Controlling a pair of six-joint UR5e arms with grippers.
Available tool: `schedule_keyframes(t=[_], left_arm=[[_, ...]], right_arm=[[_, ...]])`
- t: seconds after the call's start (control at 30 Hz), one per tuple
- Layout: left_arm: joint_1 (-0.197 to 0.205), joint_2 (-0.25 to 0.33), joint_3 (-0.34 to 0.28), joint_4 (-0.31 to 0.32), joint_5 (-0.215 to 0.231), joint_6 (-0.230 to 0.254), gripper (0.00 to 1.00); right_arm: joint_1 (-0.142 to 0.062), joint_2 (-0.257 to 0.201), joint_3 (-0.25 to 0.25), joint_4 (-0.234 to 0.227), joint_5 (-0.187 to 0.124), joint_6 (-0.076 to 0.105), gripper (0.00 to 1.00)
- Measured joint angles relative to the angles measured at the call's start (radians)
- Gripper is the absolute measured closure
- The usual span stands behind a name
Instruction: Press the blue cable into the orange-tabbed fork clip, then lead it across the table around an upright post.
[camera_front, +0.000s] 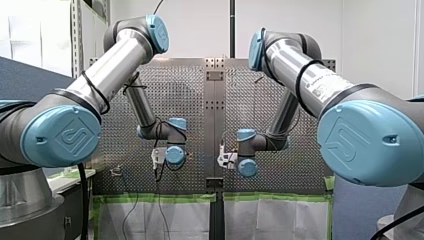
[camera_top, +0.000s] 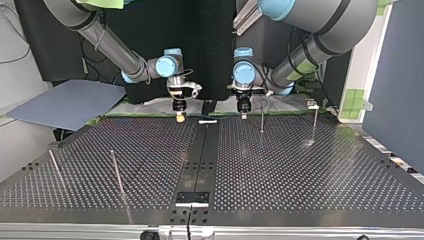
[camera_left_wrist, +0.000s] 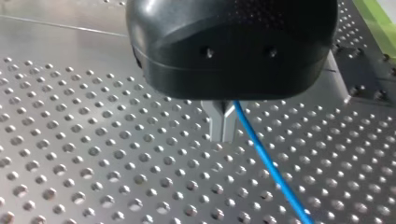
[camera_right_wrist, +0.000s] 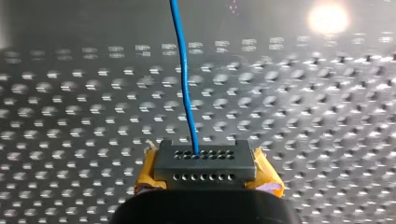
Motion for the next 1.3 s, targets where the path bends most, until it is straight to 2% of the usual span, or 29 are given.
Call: schedule_keyframes(t=[0.4, 0.87, 1.3], left_arm=[[-0.024, 0.105, 0.002, -0.088, 0.003, -0.024, 1.00], [-0.051, 0.244, 0.017, -0.153, -0.008, -0.024, 1.00], [-0.063, 0.368, 0.082, -0.256, -0.036, -0.011, 1.00]], right_arm=[[-0.001, -0.111, -0.002, 0.077, -0.001, 0.015, 1.00], [0.006, -0.256, -0.026, 0.177, 0.003, 0.009, 1.00], [0.017, -0.386, -0.093, 0.302, 0.019, -0.019, 1.00]])
